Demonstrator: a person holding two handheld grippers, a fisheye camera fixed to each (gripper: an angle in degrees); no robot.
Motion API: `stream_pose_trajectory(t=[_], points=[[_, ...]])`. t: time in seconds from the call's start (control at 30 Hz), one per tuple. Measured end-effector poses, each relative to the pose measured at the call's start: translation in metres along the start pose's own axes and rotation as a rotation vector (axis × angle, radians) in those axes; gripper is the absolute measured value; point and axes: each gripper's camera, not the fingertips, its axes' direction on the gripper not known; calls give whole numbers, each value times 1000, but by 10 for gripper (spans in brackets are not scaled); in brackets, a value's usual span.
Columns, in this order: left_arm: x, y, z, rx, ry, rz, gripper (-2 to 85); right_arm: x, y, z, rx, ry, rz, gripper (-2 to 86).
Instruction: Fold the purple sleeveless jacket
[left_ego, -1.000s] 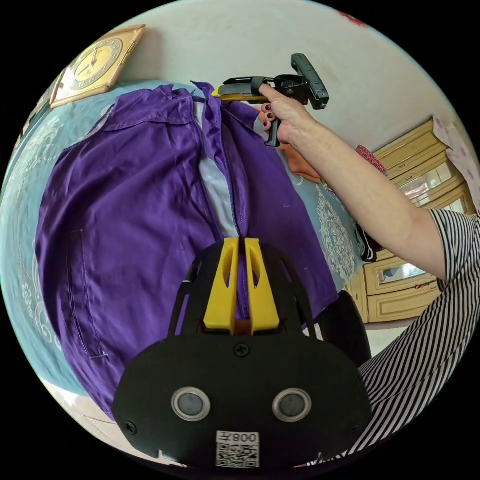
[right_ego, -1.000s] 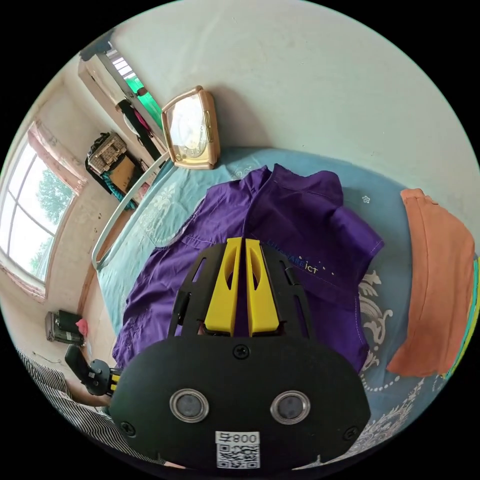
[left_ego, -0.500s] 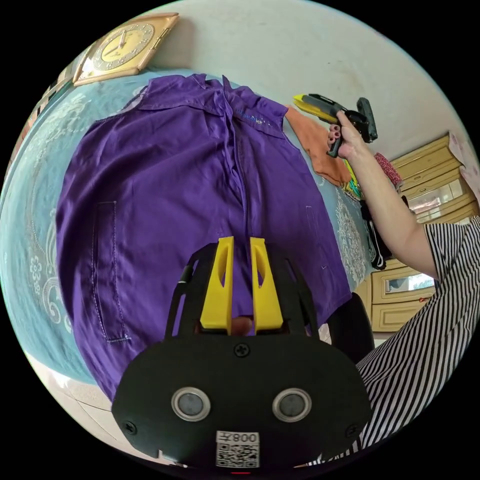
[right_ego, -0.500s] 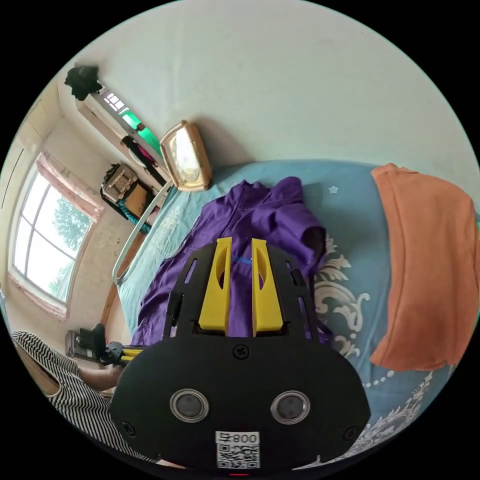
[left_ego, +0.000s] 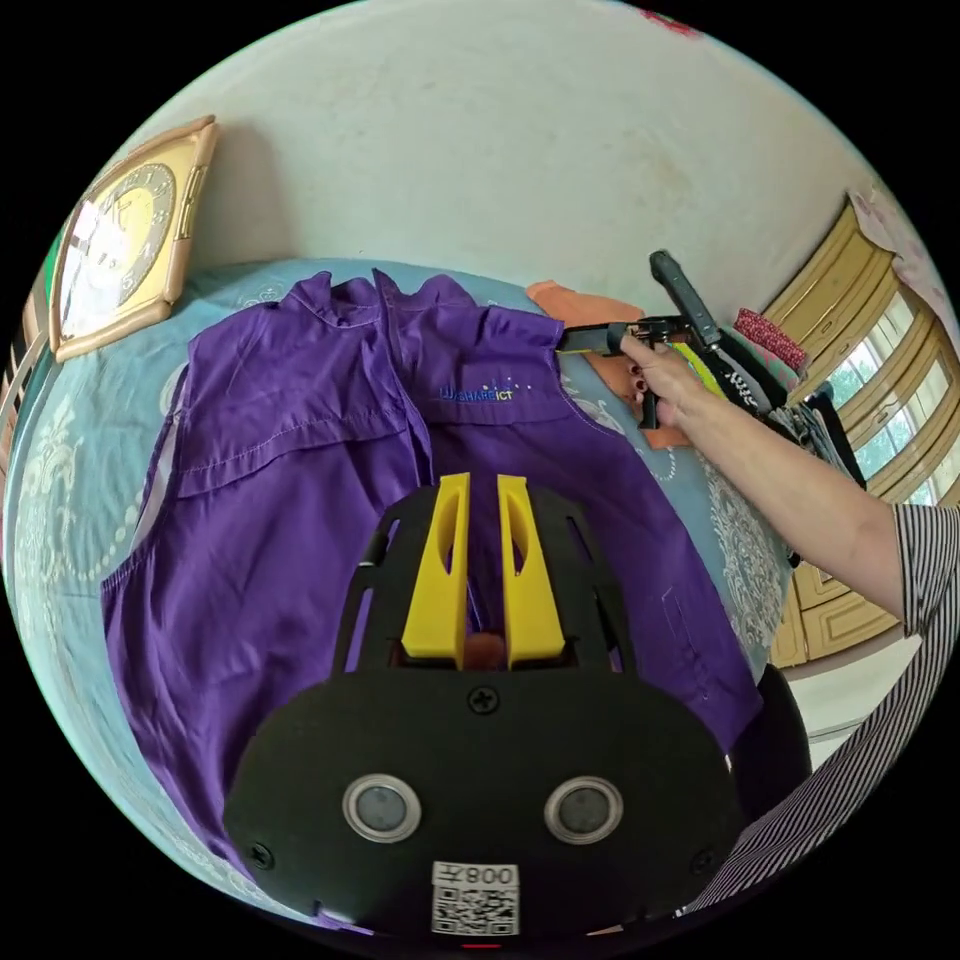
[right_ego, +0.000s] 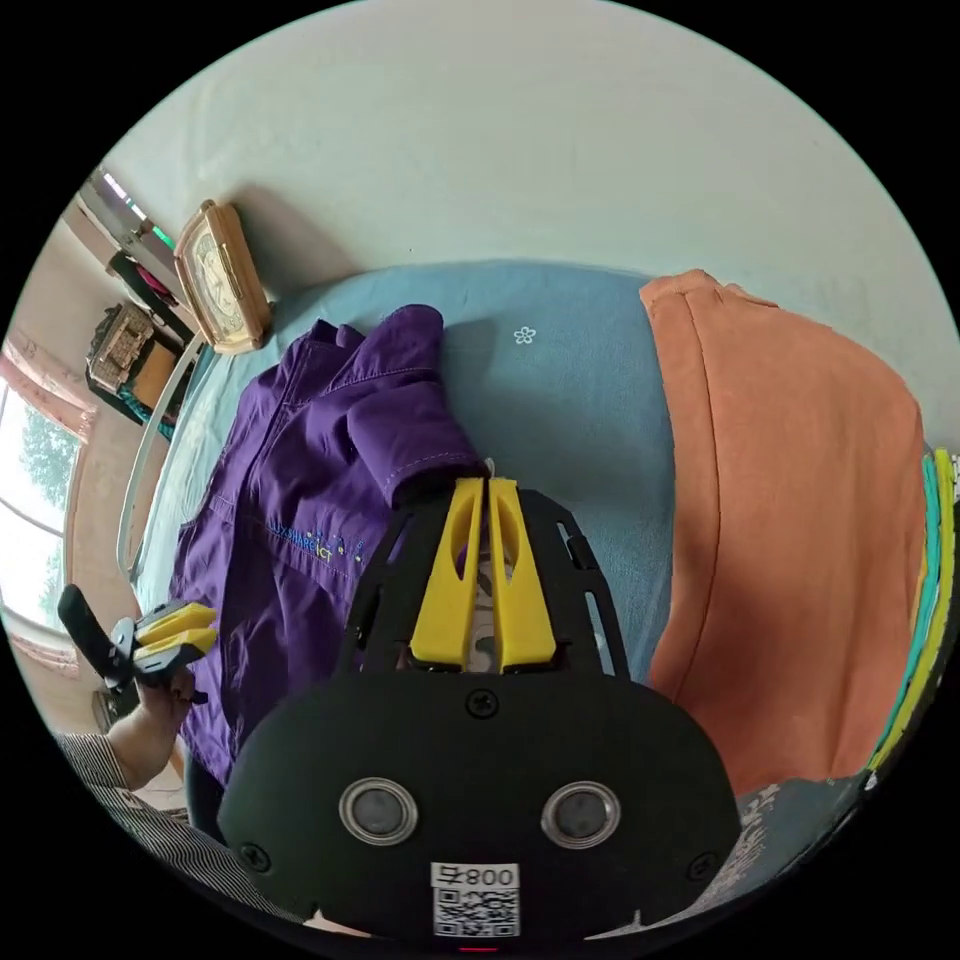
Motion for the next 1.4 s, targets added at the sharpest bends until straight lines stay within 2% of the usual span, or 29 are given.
stream_pose_trajectory(t=[0.13, 0.3, 0.4, 0.57, 0.67, 0.73, 0.9, 0.97, 1.07, 1.13, 1.3, 1.4], points=[[-1, -26, 31, -73, -70, 27, 17, 0, -31, -41, 84, 57, -66, 6], [-3, -43, 34, -45, -75, 14, 12, 34, -54, -19, -64, 33, 18, 4], [-8, -60, 20, 40, -29, 16, 25, 45, -55, -27, -12, -37, 48, 3], [-40, -123, 0, 225, 12, -28, 72, 44, -59, -41, 20, -26, 9, 3], [-70, -178, 22, 173, -10, -109, 89, 49, -58, -49, 47, -54, 13, 3], [-94, -210, 43, 132, 44, -205, 88, 53, -58, -53, 52, -75, 23, 3], [-114, -251, 73, 44, 122, -238, 59, 62, -57, -64, 69, -112, 29, 3], [-118, -256, 72, 53, 138, -251, 39, 65, -57, -68, 66, -126, 25, 2], [-124, -253, 49, 173, 168, -257, 27, 72, -56, -79, 85, -155, 28, 2], [-133, -248, 41, 223, 127, -269, 23, 80, -56, -83, 96, -175, 38, 2], [-141, -247, 69, 125, 81, -295, 22, 102, -56, -68, 20, -294, 145, 3], [-137, -246, 69, 160, 136, -268, 22, 107, -47, -77, 42, -308, 179, 4]])
